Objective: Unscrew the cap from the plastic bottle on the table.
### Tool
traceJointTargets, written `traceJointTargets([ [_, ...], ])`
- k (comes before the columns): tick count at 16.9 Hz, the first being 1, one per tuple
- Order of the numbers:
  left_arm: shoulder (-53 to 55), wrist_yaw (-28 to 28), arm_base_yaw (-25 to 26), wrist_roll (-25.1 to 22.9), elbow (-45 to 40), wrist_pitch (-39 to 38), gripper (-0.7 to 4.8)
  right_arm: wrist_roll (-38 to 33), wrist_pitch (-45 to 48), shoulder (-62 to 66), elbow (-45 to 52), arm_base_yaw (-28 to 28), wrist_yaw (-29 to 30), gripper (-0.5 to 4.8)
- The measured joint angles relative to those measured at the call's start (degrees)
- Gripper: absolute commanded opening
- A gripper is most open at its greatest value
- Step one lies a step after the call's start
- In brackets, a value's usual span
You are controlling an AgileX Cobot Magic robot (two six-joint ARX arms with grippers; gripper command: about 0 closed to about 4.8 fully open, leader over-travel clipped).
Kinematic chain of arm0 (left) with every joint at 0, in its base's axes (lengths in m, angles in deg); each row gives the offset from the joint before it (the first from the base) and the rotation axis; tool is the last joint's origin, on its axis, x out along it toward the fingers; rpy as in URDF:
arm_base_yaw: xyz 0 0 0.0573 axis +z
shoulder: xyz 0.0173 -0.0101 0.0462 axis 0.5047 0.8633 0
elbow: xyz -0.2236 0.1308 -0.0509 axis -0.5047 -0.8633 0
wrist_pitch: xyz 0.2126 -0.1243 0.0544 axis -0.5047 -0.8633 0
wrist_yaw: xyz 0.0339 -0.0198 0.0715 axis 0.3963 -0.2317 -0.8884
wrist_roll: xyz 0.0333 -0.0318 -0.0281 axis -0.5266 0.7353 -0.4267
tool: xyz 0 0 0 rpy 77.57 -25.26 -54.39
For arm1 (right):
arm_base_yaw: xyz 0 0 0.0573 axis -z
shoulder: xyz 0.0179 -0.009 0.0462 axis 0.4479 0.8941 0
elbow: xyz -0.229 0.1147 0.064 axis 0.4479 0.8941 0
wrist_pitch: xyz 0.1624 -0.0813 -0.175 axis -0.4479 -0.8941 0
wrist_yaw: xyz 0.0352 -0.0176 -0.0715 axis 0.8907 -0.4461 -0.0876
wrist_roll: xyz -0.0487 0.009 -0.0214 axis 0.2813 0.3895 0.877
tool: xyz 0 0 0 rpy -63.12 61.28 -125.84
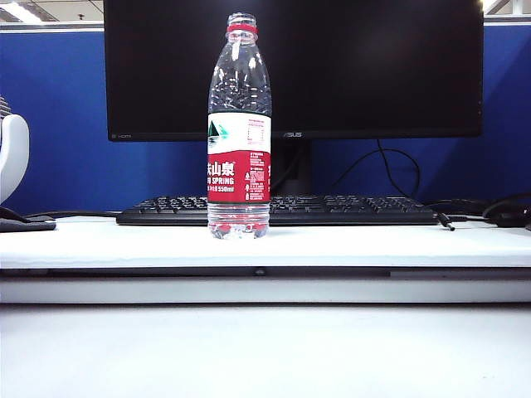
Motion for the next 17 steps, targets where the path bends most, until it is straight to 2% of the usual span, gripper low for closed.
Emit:
traceJointTargets([
  [5, 0.0, -4.2, 3.2, -0.9, -2.1, 0.5, -0.03, 0.0, 0.0, 0.0, 0.0, 0.0, 0.0, -0.07],
  [8, 0.0, -4.2, 3.2, -0.9, -2.8, -1.8, -0.03, 0.0, 0.0, 0.0, 0.0, 0.0, 0.0, -0.07],
  [17, 0.0, -4.2, 3.0, -0.9, -2.8, -0.6, -0.03, 0.0, 0.0, 0.0, 0.0, 0.0, 0.0, -0.07],
])
